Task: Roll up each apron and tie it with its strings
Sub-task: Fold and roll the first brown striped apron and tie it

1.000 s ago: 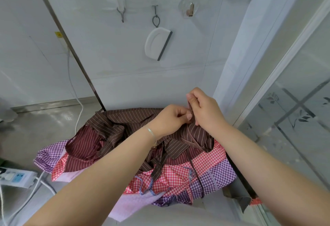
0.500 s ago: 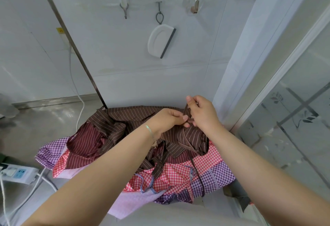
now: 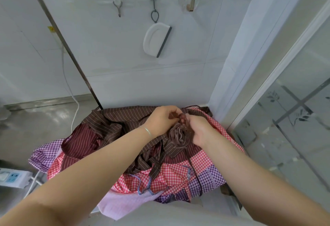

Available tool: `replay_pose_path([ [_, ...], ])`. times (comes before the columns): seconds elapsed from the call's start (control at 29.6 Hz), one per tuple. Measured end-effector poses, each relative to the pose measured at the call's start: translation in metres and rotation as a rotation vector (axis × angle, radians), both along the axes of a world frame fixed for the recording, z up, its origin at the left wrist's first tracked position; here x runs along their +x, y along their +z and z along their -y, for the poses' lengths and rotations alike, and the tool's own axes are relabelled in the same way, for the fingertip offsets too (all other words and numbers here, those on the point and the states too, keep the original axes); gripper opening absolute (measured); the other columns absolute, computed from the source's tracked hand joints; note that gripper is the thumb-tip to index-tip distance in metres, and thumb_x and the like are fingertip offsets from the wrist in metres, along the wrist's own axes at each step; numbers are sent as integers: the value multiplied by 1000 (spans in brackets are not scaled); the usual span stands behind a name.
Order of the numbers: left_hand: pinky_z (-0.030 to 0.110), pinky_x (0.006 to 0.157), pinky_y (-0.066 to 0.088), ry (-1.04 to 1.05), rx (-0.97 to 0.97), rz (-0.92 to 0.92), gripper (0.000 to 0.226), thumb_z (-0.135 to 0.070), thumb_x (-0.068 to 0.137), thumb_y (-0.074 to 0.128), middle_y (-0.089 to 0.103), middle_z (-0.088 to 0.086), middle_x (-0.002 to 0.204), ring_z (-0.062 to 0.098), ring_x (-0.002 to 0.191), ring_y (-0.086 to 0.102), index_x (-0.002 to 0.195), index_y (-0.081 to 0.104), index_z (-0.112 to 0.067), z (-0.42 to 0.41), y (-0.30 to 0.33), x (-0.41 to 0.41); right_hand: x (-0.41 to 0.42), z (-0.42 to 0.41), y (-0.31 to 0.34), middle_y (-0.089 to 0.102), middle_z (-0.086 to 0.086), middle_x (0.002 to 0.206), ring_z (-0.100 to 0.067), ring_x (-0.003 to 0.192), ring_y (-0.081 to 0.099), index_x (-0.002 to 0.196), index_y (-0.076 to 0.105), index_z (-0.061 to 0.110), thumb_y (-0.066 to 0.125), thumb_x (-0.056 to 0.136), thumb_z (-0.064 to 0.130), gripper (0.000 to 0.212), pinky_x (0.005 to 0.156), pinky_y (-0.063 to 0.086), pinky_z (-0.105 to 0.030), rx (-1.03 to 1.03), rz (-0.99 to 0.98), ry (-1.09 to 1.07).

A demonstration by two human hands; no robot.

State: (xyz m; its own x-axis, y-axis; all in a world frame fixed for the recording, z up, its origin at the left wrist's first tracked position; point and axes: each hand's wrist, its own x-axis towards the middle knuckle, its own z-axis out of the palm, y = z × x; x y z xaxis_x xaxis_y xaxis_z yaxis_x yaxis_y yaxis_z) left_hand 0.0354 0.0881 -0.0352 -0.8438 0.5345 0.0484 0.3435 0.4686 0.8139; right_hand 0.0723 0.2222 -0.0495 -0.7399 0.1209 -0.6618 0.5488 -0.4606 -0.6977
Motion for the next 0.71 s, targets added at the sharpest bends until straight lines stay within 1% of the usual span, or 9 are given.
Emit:
replay_pose_path([
  [0.07,9,83,43,-11,-13,-138,23,-1,85,65,65,-13,92,1,84,59,104,72,-13,0,-6,-1,0,0,-6,64,-9,74,-20,64,60,88,68,5,44,99,9,27,64,53,-32,-22,14,45],
  [0.1,10,84,44,-12,-9,-195,24,-1,86,65,66,-9,95,4,88,60,107,72,-12,0,-9,-2,-1,0,-7,65,-11,78,-22,68,62,93,69,3,46,98,8,24,68,55,-34,-24,6,69],
  [0.17,21,85,47,-16,14,-305,20,-3,86,66,69,-1,99,12,92,62,104,72,-9,0,-15,-3,-3,-4,-5,67,-14,89,-26,78,66,110,66,-3,49,98,7,23,78,56,-38,-26,-24,111],
  [0.24,27,83,49,-1,45,-389,16,-4,85,66,69,2,97,14,91,63,99,73,-9,-1,-20,-4,-4,-10,-2,69,-13,89,-24,80,68,117,61,-4,47,100,5,24,76,58,-35,-39,-67,139],
  [0.34,29,81,50,51,102,-385,14,-3,85,66,66,0,96,13,88,61,96,73,-10,-4,-20,-5,-2,-17,1,68,-10,89,-21,83,64,106,63,1,45,101,7,20,84,53,-33,-82,-136,148],
  [0.41,29,81,50,63,132,-369,14,-2,85,66,65,-1,95,12,87,61,95,73,-10,-5,-18,-6,0,-21,4,67,-5,79,-17,75,60,96,65,7,48,98,8,17,79,50,-30,-94,-176,159],
  [0.51,21,80,47,57,183,-359,18,4,83,65,64,-4,93,7,87,59,92,73,-9,-4,-16,-7,2,-25,9,68,-3,74,-13,67,61,93,64,8,54,94,8,10,69,52,-25,-91,-213,200],
  [0.61,14,80,44,48,219,-344,24,10,81,61,64,-6,92,2,88,59,90,73,-9,-2,-15,-6,4,-28,20,68,-3,71,-9,61,63,89,64,7,57,93,5,9,56,54,-18,69,-245,274],
  [0.71,17,78,47,-10,229,-290,25,10,82,61,65,-12,86,-3,84,60,89,73,-10,2,-11,-7,6,-36,35,68,0,72,-7,62,66,84,63,10,56,95,6,13,57,51,-17,362,-310,448],
])
